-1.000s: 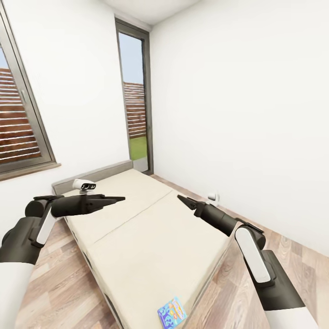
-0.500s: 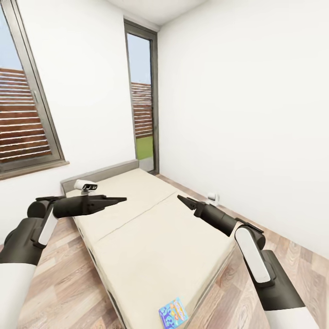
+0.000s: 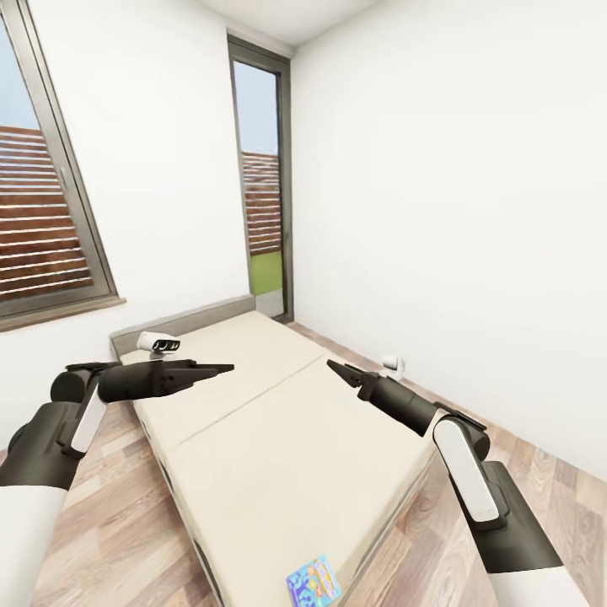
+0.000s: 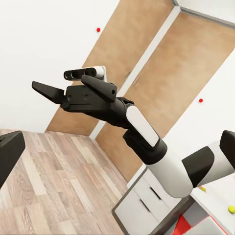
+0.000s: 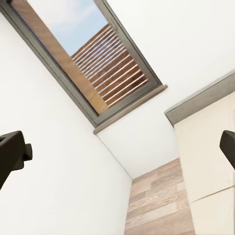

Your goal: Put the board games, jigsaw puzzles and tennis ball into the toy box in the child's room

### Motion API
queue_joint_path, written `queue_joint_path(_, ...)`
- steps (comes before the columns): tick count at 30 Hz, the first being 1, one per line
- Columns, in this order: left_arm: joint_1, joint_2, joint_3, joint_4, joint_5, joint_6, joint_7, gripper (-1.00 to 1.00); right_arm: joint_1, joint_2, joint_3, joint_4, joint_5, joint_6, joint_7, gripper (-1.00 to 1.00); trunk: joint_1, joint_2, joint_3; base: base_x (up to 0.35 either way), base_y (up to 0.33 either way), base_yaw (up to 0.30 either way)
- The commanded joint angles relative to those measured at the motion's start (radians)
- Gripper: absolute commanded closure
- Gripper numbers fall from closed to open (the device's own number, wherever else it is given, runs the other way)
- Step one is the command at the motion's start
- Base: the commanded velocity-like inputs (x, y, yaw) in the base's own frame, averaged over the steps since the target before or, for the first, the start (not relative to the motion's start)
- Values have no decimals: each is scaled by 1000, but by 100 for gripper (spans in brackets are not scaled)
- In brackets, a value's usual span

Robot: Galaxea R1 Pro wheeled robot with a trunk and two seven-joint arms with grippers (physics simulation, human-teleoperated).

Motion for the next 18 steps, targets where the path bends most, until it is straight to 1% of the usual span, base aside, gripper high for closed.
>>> queue_joint_path(1,-1,0,0,0,0,11,-4,-100,-1,0,0,0,-6,5,-1,-100,1,-2,-1,73,-154,1)
queue_joint_path(7,-1,0,0,0,0,11,-4,-100,-1,0,0,0,-6,5,-1,-100,1,-2,-1,41,-188,0)
queue_joint_path(18,1,0,0,0,0,11,-4,-100,0,0,1,0,-6,5,-1,-100,1,-2,-1,4,-210,0)
